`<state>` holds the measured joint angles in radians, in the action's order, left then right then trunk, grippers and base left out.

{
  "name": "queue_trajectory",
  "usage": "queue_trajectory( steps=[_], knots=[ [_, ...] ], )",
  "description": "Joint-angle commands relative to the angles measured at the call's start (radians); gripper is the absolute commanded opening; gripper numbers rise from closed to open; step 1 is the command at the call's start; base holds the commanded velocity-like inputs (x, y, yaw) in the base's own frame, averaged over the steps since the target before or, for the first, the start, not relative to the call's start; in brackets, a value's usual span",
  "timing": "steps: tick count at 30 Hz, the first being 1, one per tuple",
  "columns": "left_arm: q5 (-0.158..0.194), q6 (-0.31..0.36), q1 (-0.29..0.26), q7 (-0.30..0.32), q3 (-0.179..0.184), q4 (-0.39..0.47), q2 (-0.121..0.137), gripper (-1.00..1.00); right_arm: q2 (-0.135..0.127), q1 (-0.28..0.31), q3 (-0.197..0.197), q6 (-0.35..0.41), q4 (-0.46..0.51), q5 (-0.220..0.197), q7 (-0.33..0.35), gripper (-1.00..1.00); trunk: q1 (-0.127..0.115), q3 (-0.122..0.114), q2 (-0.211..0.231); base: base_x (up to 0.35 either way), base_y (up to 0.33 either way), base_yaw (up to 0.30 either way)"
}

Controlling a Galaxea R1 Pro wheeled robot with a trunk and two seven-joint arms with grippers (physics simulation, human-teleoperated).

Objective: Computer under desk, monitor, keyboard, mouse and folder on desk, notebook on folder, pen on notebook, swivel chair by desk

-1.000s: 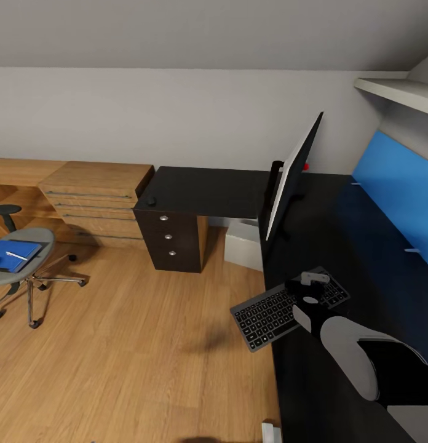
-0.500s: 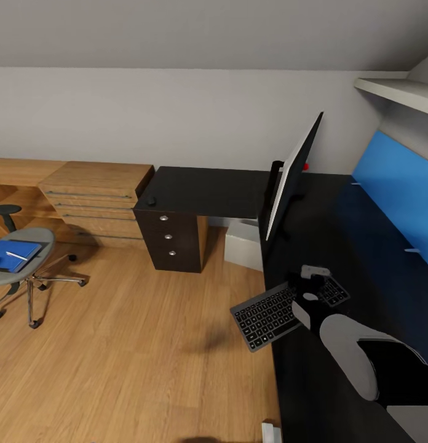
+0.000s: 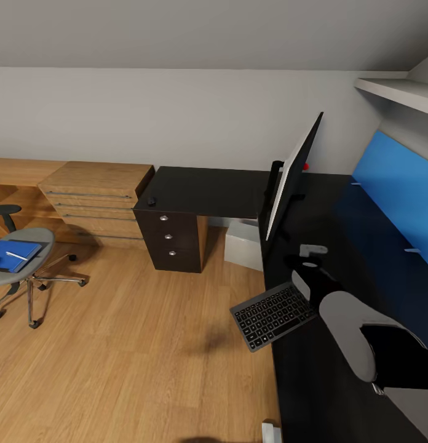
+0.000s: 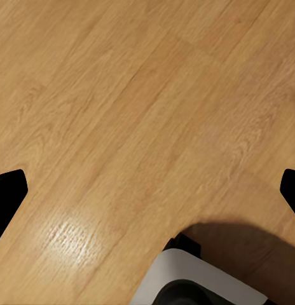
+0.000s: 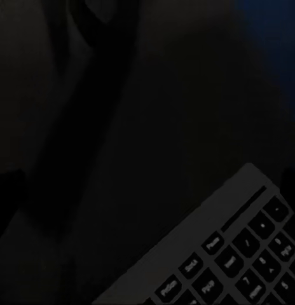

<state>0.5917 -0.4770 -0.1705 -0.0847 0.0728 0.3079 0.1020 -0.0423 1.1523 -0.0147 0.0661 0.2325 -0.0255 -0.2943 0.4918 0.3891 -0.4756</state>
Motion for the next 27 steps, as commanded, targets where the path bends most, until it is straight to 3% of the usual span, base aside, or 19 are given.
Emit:
queue_trajectory(
  steps=[1,8,14,27],
  knots=[
    [0.000,-0.003,0.000,-0.009,0.008,0.000,0.001,1.00,0.001,0.003,-0.002,0.011,0.005,-0.003,-0.001,1.00,0.000,0.001,-0.001,0.000,0.000,0.000],
    [0.000,-0.003,-0.001,-0.009,0.007,0.000,0.001,1.00,0.020,0.010,-0.012,0.011,-0.026,-0.008,0.025,1.00,0.000,0.001,-0.001,0.000,0.000,0.000],
    [0.001,-0.003,0.000,-0.010,0.007,0.000,0.002,1.00,0.033,0.012,-0.016,-0.068,-0.119,-0.050,0.031,1.00,0.000,0.001,-0.001,0.000,0.000,0.000],
    [0.000,-0.006,0.000,-0.012,0.005,0.002,0.004,1.00,0.040,0.011,-0.015,-0.097,-0.139,-0.064,0.029,1.00,0.000,0.001,-0.001,0.000,0.000,0.000]
  ],
)
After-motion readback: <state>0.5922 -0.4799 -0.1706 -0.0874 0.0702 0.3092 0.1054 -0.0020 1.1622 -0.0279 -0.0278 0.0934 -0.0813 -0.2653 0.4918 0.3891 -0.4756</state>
